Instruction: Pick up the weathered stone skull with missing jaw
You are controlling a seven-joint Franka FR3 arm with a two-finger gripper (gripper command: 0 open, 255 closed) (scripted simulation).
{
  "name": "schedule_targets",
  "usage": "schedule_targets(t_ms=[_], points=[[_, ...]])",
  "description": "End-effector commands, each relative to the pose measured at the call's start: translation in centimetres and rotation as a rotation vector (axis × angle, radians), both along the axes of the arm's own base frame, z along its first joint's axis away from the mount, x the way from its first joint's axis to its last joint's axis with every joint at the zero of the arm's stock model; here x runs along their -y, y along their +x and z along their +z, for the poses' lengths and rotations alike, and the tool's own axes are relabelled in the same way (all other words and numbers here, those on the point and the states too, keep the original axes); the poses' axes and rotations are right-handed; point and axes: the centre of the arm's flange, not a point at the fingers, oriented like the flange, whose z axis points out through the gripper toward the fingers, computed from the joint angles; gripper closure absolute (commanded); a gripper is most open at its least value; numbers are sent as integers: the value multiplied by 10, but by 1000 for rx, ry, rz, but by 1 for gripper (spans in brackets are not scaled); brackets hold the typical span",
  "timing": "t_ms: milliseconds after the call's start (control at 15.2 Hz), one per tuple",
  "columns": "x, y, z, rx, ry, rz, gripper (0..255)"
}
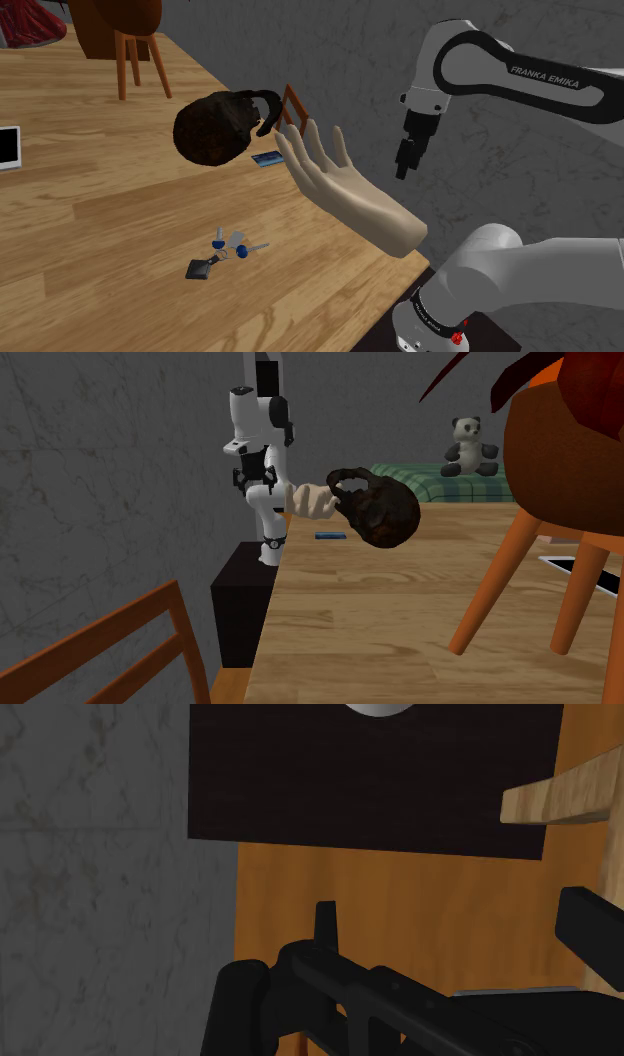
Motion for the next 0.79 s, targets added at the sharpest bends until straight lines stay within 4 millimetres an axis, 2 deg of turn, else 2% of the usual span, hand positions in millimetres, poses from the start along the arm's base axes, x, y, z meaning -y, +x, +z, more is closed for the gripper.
schedule_targets(t_ms=[0,726], points=[[0,0,0,0,0,0,0],[-63,118,31,37,115,252,0]])
